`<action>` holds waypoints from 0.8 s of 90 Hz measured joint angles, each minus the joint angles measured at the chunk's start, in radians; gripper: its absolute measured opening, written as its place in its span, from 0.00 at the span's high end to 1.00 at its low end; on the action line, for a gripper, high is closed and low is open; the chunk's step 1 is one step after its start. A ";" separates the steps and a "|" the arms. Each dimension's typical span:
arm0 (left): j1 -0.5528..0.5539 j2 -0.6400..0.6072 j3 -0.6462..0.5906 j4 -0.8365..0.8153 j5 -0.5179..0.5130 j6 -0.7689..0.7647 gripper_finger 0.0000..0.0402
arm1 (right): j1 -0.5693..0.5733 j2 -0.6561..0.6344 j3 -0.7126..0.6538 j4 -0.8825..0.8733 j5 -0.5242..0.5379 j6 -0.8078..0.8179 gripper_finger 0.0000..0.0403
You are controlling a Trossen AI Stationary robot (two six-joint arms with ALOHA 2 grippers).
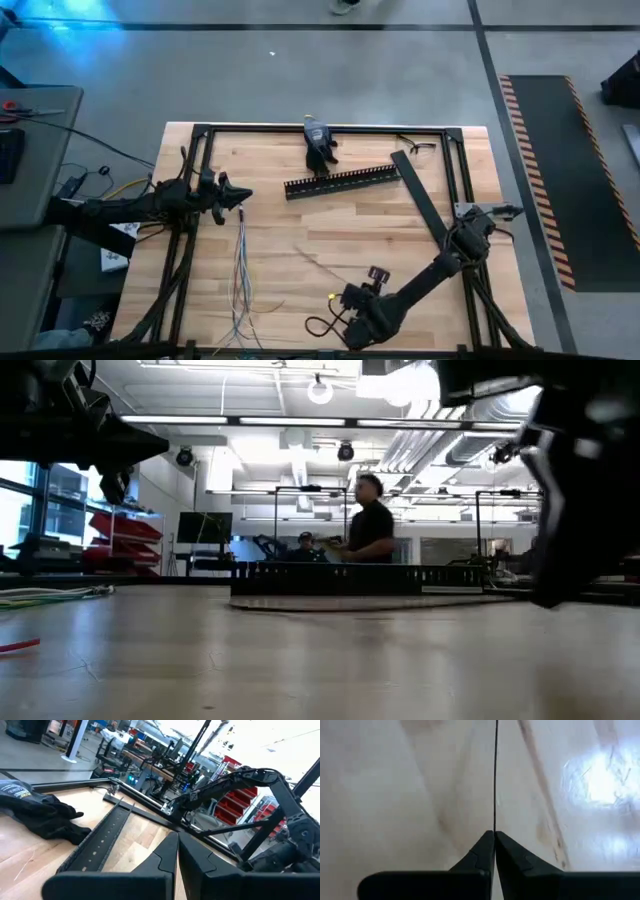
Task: Ziptie cables
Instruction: Move the black zip tie to the bottom center of the table
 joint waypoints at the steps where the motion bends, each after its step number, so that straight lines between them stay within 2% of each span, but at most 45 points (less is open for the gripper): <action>1: 0.000 0.000 0.000 0.000 0.000 0.000 1.00 | 0.001 0.000 -0.003 0.000 -0.003 0.000 1.00; 21: 0.000 0.000 0.000 0.000 0.000 0.000 1.00 | 0.023 0.000 -0.043 0.017 0.013 0.026 1.00; 38: 0.000 0.000 0.000 0.000 0.000 0.000 1.00 | 0.022 0.000 -0.043 0.078 -0.007 -0.041 0.96; 48: 0.000 0.000 0.000 0.000 0.000 0.000 1.00 | 0.022 -0.001 -0.043 0.109 -0.008 -0.083 0.87; 72: 0.000 0.000 0.000 0.000 0.000 0.000 1.00 | 0.034 -0.004 0.001 0.093 0.037 -0.149 0.57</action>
